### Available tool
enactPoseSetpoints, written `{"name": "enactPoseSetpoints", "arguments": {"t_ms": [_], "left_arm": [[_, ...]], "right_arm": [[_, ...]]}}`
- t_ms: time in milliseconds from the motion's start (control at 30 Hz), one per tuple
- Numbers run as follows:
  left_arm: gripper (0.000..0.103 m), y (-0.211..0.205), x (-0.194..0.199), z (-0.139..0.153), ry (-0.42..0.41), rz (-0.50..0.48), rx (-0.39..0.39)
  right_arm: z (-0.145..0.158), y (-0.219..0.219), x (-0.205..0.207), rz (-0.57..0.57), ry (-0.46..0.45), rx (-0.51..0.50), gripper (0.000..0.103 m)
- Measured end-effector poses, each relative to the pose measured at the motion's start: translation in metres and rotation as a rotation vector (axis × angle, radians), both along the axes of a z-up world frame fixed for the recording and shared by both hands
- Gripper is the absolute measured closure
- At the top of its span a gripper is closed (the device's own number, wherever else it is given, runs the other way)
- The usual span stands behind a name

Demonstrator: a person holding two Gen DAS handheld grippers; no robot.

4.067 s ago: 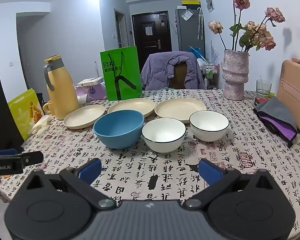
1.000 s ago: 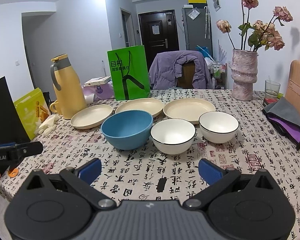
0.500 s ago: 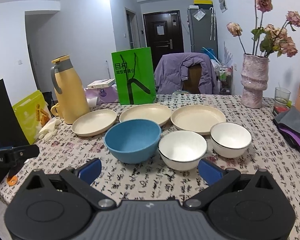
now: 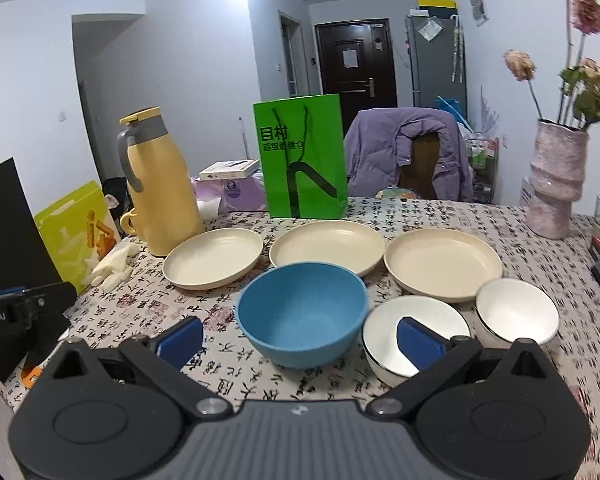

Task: Organize plates and bowls
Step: 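Move both grippers toward the cream plate beside the yellow thermos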

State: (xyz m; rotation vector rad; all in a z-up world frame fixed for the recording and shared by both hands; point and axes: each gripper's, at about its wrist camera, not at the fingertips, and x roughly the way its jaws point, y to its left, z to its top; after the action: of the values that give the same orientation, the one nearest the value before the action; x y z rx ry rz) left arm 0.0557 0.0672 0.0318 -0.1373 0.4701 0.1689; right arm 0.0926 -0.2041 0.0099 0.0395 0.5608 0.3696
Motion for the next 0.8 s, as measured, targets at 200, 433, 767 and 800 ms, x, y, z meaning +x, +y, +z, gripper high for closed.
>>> {"name": "enactPoseSetpoints", "arguments": {"t_ms": [200,433,767,800], "left_arm": [[0.000,0.017,0.016,-0.003,0.006,0.032,-0.009],[0.000,0.036,0.035,-0.004,0.007,0.066,-0.018],[0.000,0.057,0.059,-0.008,0.009,0.109,-0.041],[0.000,0.059,0.062,-0.009,0.008,0.114,-0.044]], "right_arm": [[0.001,0.018,0.025,0.016,0.000,-0.015,0.000],[-0.004,0.036,0.059,0.035,0.020,-0.016,0.000],[-0.004,0.055,0.099,0.062,0.010,-0.005,0.000],[-0.004,0.057,0.103,0.063,0.008,-0.006,0.000]]}}
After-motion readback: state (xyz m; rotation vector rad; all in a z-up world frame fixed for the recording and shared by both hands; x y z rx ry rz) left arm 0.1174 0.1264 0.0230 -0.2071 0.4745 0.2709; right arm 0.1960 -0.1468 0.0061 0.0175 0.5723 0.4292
